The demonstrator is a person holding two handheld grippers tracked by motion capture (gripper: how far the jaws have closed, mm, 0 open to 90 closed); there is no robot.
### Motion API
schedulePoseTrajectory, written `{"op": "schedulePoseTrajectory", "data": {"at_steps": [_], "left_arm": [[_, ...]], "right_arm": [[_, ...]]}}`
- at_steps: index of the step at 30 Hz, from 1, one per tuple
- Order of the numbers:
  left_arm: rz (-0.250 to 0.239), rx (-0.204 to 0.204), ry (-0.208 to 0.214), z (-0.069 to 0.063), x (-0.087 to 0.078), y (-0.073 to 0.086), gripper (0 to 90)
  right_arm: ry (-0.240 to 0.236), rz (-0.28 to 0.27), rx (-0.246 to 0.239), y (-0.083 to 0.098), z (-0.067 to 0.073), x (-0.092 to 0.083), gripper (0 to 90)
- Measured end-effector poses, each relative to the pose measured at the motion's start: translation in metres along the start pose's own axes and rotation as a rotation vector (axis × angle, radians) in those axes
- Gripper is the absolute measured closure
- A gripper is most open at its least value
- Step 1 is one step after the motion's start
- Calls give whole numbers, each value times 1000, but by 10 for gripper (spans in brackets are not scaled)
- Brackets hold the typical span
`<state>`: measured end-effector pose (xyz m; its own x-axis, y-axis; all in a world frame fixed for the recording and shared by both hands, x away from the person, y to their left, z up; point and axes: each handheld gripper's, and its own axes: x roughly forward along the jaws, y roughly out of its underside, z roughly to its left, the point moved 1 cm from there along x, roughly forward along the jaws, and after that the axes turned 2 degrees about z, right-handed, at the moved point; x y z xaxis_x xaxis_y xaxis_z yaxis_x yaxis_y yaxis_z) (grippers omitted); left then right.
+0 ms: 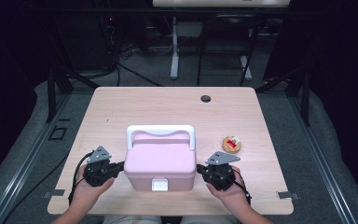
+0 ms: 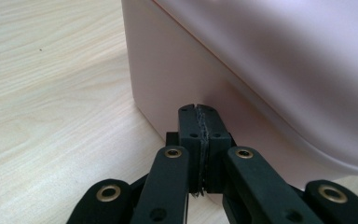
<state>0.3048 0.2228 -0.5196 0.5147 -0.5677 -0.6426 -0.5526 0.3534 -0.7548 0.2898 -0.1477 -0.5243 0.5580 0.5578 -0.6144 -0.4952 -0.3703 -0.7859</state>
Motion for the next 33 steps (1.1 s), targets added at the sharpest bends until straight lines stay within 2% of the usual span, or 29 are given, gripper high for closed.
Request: {"op": "schedulePoseTrajectory", "data": {"at_steps": [3,7,8,13,16,21,22,25,29,33], "left_arm": [[6,-3,11,-1,-1,0,884],[9,-13,7,-1,-1,1,854],[32,-17,3,0,-1,-1,819],[60,-3,8,4,-4,-6,759],[68,9,5,7,-13,-15,728],[85,31,0,9,-25,-23,675],[90,43,-9,9,-30,-27,649],[92,50,-9,9,-37,-31,606],[94,62,4,10,-47,-40,565],[89,96,12,9,-56,-53,517]], "right_arm": [[-2,13,-5,1,2,-4,898],[-1,22,-9,2,1,-6,892],[-2,34,-14,0,0,-6,869],[-13,54,-2,-8,-4,-9,832],[-8,70,-27,-17,-8,-16,794],[-28,95,-19,-22,-12,-22,731],[-41,111,-30,-26,-12,-27,692],[-44,119,-58,-32,-12,-33,659],[-55,123,-85,-40,-12,-40,637],[-72,135,-99,-54,-14,-47,572]]}}
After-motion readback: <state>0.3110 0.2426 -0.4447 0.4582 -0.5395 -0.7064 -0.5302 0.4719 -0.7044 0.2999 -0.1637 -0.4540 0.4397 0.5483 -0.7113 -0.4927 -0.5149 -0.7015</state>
